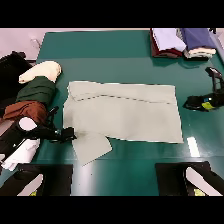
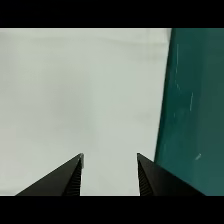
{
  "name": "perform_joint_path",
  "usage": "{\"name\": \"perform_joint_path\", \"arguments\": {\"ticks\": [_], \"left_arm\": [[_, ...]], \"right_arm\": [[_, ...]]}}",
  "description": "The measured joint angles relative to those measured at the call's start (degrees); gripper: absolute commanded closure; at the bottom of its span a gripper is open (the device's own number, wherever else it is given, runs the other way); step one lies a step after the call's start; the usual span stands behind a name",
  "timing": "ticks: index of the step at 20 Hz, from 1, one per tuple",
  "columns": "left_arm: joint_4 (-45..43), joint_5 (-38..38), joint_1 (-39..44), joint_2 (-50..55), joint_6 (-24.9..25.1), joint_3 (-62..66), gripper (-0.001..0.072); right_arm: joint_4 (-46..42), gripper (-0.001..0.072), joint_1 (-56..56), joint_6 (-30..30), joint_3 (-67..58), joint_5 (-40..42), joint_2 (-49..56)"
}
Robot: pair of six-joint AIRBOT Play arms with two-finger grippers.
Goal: Fold the shirts.
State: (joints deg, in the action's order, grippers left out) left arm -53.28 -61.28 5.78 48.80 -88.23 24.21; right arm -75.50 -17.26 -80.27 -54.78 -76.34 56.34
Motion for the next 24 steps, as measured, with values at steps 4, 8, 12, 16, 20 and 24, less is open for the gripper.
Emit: {"name": "perform_joint_path", "arguments": {"ticks": [4, 8, 12, 16, 20, 24], "left_arm": [[-1.2, -0.9, 0.5, 0.0, 0.4, 1.9, 0.0684], [-1.7, -0.9, 0.6, -0.1, 1.0, 2.6, 0.0685], [-2.0, -0.4, 0.6, 0.0, 1.1, 2.7, 0.0685], [-2.2, -0.4, 0.6, -0.1, 1.5, 3.0, 0.0686], [-5.2, -4.9, 0.6, -0.9, 1.8, 5.7, 0.0687], [-7.9, -10.4, 0.6, -8.0, -0.5, 7.0, 0.0686]], "right_arm": [[-1.7, 0.0157, -10.3, 1.4, 7.4, -4.0, 0.1], [-1.6, 0.0199, -17.0, 2.1, 17.3, -4.6, 2.3], [4.2, 0.0282, -18.9, 3.4, 22.2, -3.3, 5.0], [8.1, 0.064, -16.6, 4.6, 23.5, -1.7, 6.6], [8.0, 0.0696, -12.3, 5.9, 23.0, -1.5, 3.1], [3.3, 0.0696, -9.4, 6.0, 20.3, -6.6, -4.7]]}}
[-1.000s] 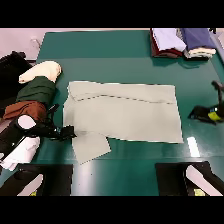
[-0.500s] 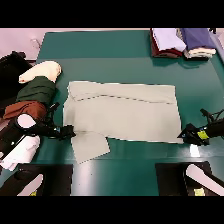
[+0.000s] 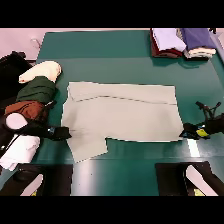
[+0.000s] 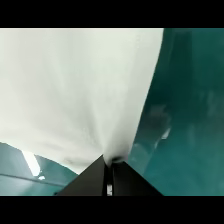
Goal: Fold the shirts.
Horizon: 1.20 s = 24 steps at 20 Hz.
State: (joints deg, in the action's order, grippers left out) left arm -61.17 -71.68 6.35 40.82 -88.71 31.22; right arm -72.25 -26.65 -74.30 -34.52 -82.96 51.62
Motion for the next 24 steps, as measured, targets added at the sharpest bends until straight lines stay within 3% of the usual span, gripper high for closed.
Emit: {"name": "perform_joint_path", "arguments": {"ticks": [5, 9, 13, 21, 22, 23, 24], "left_arm": [[-1.1, -8.9, 0.0, -8.3, -3.0, 1.0, 0.0686], [-2.0, -5.3, 0.0, -5.5, -1.7, 4.2, 0.0686], [-3.4, 3.1, -0.3, 5.3, 1.5, 11.3, 0.0685], [-5.2, 15.0, -1.3, 29.1, 4.8, 28.6, 0.0683], [-5.4, 16.0, -1.3, 30.8, 4.8, 29.8, 0.0636], [-5.5, 16.9, -1.3, 32.0, 4.8, 30.6, 0.0324], [-5.5, 18.0, -1.3, 33.0, 4.8, 31.3, 0.0206]], "right_arm": [[-3.3, 0.0698, 1.0, -0.8, -1.8, -5.9, -10.3], [-3.7, 0.0698, 1.2, -1.8, -2.3, -4.9, -11.5], [-3.8, 0.0698, 3.2, -2.3, -6.6, -1.2, -4.5], [-3.8, 0.0692, 13.0, -6.3, -28.0, 6.1, 18.9], [-3.7, 0.0606, 13.9, -6.8, -30.4, 6.6, 21.7], [-3.0, 0.0395, 14.6, -7.1, -32.7, 7.0, 24.3], [-2.1, 0.0311, 14.8, -7.2, -34.6, 7.6, 26.4]]}}
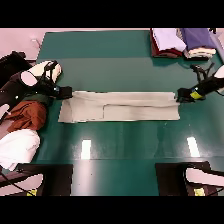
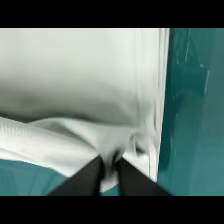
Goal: Fold the shirts.
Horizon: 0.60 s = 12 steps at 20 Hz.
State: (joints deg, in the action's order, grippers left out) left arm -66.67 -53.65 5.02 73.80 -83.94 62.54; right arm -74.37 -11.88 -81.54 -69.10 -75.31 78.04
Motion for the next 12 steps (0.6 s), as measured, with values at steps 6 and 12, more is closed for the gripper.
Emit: {"name": "perform_joint_path", "arguments": {"ticks": [6, 12], "left_arm": [[0.0, 0.7, 0.0, 2.0, -1.6, 4.3, 0.0496], [2.9, -1.6, 0.3, 2.3, -1.5, 5.7, 0.0685]], "right_arm": [[8.6, 0.0223, -4.6, 4.4, -5.2, 0.3, 6.6], [14.6, 0.021, -15.3, 9.7, 3.3, -0.5, 8.3]]}}
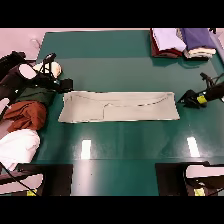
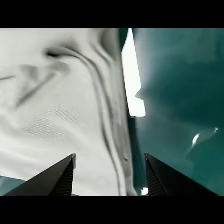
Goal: Fold the shirts.
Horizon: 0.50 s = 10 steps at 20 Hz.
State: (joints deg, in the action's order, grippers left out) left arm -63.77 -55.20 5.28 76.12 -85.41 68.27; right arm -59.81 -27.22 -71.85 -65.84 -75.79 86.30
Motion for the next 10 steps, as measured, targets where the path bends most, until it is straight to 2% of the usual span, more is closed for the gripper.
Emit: {"name": "perform_joint_path", "arguments": {"ticks": [1, 2, 4, 5, 7, 8, 10], "left_arm": [[0.7, -0.1, 0.5, 0.0, 0.1, 0.0, 0.0685], [1.3, -0.1, 1.3, 0.0, 0.2, 0.1, 0.0685], [1.9, 0.6, 3.4, 0.3, 0.2, 0.2, 0.0685], [2.3, 1.2, 4.9, 0.6, 0.1, 0.2, 0.0685], [2.6, 2.5, 7.9, 1.7, -0.6, 0.2, 0.0685], [2.6, 3.4, 9.5, 2.5, -1.1, 0.2, 0.0685], [3.3, 5.2, 12.9, 4.8, -1.8, 0.6, 0.0685]], "right_arm": [[2.1, 0.0213, -1.1, 1.1, 1.6, 0.2, 0.6], [4.0, 0.0256, -1.6, 2.1, 2.8, 0.2, 1.3], [7.4, 0.0283, -1.4, 3.6, 4.4, 0.7, 3.1], [9.0, 0.0367, -0.5, 4.3, 4.8, 0.8, 3.8], [10.9, 0.0664, 1.8, 5.6, 5.5, 1.7, 5.2], [11.4, 0.0697, 2.9, 6.2, 5.5, 2.4, 5.5], [12.3, 0.0697, 4.7, 7.2, 4.5, 3.2, 5.0]]}}
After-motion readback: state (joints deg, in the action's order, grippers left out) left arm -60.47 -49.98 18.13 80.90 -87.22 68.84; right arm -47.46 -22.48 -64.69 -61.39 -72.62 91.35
